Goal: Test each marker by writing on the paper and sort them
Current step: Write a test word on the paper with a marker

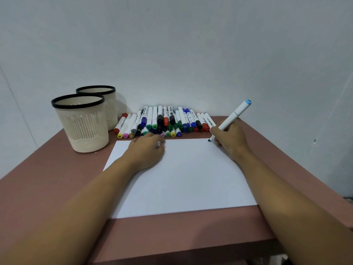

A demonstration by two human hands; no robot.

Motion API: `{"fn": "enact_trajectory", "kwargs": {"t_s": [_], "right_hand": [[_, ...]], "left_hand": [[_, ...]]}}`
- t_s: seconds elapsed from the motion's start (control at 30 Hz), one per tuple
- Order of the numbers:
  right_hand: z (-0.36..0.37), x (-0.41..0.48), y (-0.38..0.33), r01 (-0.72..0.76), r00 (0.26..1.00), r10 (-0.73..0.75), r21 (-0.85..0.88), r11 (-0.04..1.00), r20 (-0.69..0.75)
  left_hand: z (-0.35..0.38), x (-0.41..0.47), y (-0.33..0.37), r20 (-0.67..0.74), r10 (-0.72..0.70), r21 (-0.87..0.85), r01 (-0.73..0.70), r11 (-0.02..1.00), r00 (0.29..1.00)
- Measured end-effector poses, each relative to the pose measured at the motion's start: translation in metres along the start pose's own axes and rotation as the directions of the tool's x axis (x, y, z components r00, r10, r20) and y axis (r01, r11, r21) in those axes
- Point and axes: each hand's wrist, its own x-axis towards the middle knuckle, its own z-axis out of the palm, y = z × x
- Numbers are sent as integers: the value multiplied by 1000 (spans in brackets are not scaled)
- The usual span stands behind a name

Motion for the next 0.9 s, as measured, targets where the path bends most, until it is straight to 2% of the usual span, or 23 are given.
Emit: {"fn": "enact_trajectory", "kwargs": {"t_s": [0.1,0.53,0.63,0.77,0.9], "right_hand": [[-1,2,1,-20,999,19,-14,1000,-39],[-2,4,1,-48,999,48,2,999,-21],[-3,1,-1,-54,998,57,88,995,-33],[-6,3,-3,-80,992,106,308,948,-70],[-6,3,-3,-95,992,118,332,938,-50]], "left_hand": [[-1,0,0,3,2,-1,-2,1000,1000],[-2,-3,2,42,23,2,-23,1000,999],[-2,-3,1,45,19,7,-20,1000,999],[-2,-3,1,47,23,12,-23,1000,999],[-2,-3,1,51,22,14,-23,1000,998]]}}
